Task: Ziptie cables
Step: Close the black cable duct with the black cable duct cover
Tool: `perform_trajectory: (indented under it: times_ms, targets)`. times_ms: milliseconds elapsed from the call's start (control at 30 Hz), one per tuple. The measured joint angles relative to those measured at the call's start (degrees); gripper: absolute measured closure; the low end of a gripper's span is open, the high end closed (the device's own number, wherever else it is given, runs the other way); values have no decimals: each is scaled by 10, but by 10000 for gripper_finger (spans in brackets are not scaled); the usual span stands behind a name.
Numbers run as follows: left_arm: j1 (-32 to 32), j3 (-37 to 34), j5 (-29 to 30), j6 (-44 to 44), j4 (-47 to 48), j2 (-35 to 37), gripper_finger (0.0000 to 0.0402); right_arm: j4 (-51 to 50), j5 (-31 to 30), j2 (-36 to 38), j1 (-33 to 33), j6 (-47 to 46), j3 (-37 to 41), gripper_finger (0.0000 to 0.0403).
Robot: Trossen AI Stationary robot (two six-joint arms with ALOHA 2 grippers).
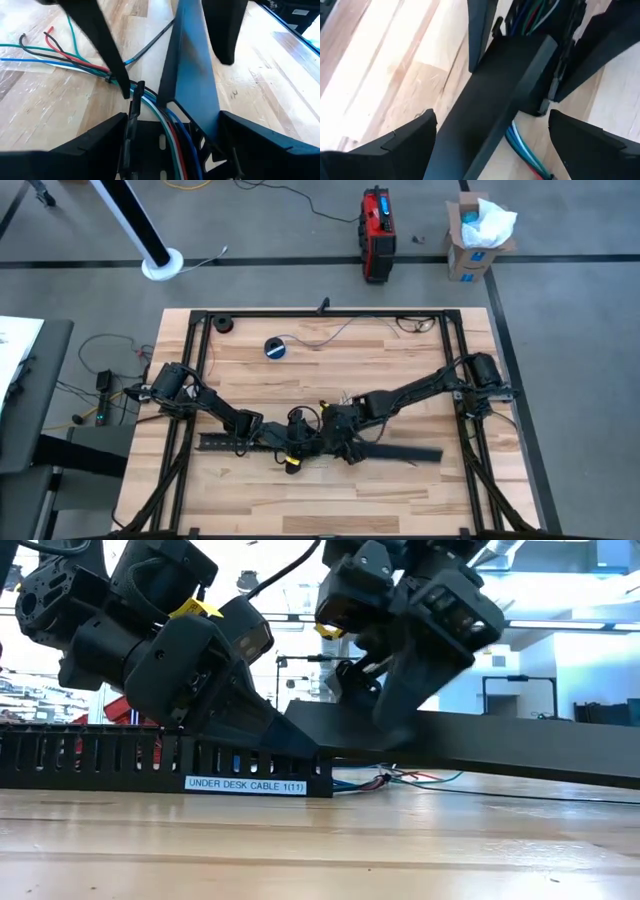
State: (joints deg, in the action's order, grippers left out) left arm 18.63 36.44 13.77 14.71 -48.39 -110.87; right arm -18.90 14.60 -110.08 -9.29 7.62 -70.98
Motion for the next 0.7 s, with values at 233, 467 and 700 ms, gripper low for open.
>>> perform_trajectory:
  times_ms: [233,467,700]
  targets:
    - [0,3,3,-6,5,0,104,5,18,0,8,27,-13,42]
    - [0,4,4,-5,10,0,104,30,7,2,21,25,-13,42]
    - [0,4,4,-5,15,1,104,4,5,10,39,29,-35,42]
